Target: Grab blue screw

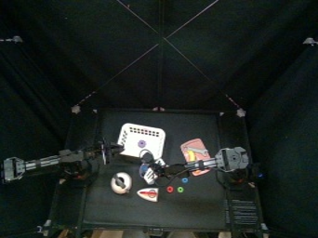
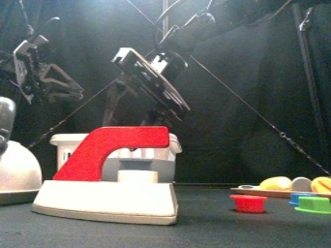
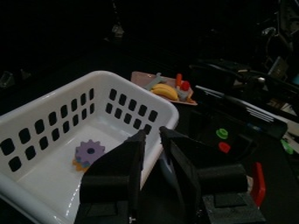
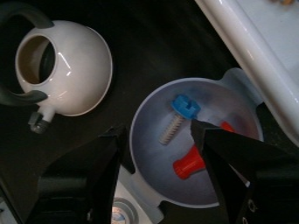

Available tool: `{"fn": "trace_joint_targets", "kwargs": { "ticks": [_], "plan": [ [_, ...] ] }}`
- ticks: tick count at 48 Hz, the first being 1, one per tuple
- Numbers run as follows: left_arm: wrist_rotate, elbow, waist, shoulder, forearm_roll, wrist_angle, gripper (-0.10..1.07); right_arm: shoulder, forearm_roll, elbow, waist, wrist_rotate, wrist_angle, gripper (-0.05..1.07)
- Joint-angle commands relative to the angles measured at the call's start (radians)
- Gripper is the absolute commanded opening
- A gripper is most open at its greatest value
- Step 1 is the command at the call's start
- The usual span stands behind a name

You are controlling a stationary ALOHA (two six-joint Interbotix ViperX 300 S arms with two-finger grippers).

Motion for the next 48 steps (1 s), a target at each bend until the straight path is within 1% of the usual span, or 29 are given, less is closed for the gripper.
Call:
{"fn": "trace_joint_targets", "kwargs": {
  "ticks": [1,12,25,36,48],
  "plan": [
    [0.0,-0.009,-0.002,0.0,-0.002,-0.003,0.65,-0.009,0.005,-0.034,-0.006,0.0,-0.002,0.89],
    [0.0,-0.009,-0.002,0.002,-0.002,-0.003,0.65,0.028,0.011,-0.051,-0.006,-0.003,0.008,0.82],
    [0.0,-0.009,-0.002,0.002,-0.002,-0.003,0.65,0.043,0.015,-0.054,-0.006,-0.002,0.028,0.82],
    [0.0,-0.009,-0.002,0.002,-0.002,-0.005,0.65,0.058,0.051,-0.057,-0.008,-0.003,0.057,0.82],
    [0.0,-0.009,-0.002,0.002,-0.002,-0.003,0.65,0.081,0.052,-0.061,-0.008,-0.002,0.058,0.82]
  ]
}}
